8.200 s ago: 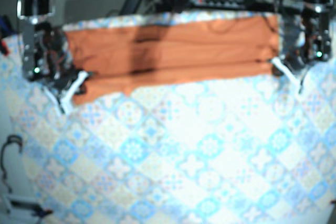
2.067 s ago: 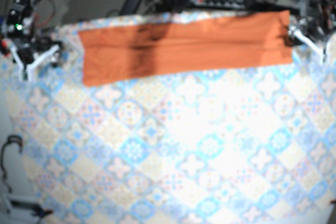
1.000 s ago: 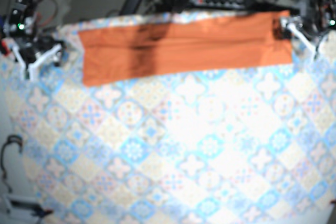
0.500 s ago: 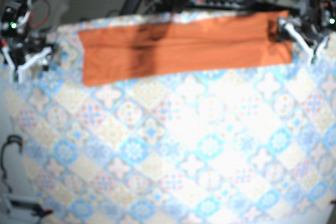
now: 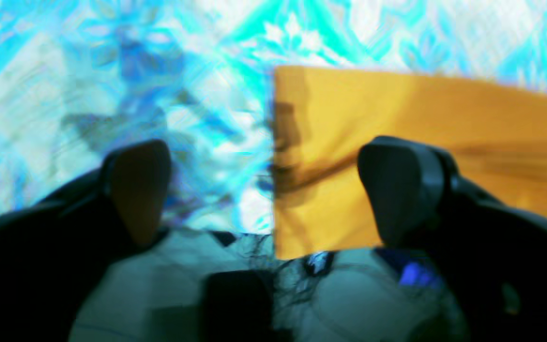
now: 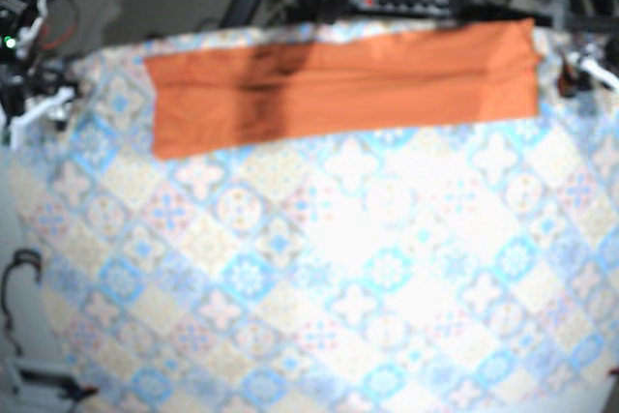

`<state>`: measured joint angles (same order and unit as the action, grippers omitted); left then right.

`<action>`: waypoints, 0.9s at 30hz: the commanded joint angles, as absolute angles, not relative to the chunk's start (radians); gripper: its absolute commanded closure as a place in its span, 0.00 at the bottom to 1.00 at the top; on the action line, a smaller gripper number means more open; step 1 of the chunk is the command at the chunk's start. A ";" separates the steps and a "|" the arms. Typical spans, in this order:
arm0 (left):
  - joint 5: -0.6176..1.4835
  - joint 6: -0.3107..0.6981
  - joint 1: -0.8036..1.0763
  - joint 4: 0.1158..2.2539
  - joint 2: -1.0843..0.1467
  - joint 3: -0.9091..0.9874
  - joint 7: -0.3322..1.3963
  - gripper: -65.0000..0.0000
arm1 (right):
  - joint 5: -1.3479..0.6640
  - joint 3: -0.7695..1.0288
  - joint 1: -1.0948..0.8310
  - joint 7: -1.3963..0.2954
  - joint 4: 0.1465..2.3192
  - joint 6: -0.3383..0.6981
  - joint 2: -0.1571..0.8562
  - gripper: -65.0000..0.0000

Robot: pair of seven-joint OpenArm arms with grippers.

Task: Fold the T-shirt properly
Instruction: 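Move the left gripper to the shirt's end and grasp it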

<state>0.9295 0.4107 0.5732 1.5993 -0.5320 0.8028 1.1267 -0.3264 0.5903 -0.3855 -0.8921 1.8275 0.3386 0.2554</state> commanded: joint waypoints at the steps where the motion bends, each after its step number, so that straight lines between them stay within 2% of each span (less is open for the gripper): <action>1: 0.986 0.404 0.561 1.555 -0.552 0.846 1.190 0.00 | -0.332 0.598 -0.383 -0.869 1.848 0.338 0.272 0.28; 5: 1.104 0.404 0.512 1.319 -0.568 0.866 1.245 0.00 | -0.332 0.595 -0.383 -0.868 1.848 0.338 0.271 0.28; 11: 1.112 0.432 0.440 1.084 -0.587 0.860 1.245 0.00 | -0.332 0.595 -0.383 -0.865 1.848 0.338 0.271 0.28; 15: 1.110 0.440 0.404 1.055 -0.587 0.858 1.245 0.00 | -0.332 0.595 -0.383 -0.865 1.847 0.338 0.271 0.28; 21: 1.109 0.438 0.337 1.053 -0.598 0.728 1.241 0.00 | -0.332 0.595 -0.383 -0.865 1.847 0.338 0.271 0.28; 27: 1.017 0.435 0.282 1.044 -0.593 0.624 1.208 0.00 | -0.332 0.595 -0.383 -0.865 1.845 0.338 0.271 0.28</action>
<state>1.0046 0.4313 0.2893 1.0420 -0.5724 0.6254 1.2121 -0.3252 0.5873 -0.3855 -0.8848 1.8282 0.3389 0.2520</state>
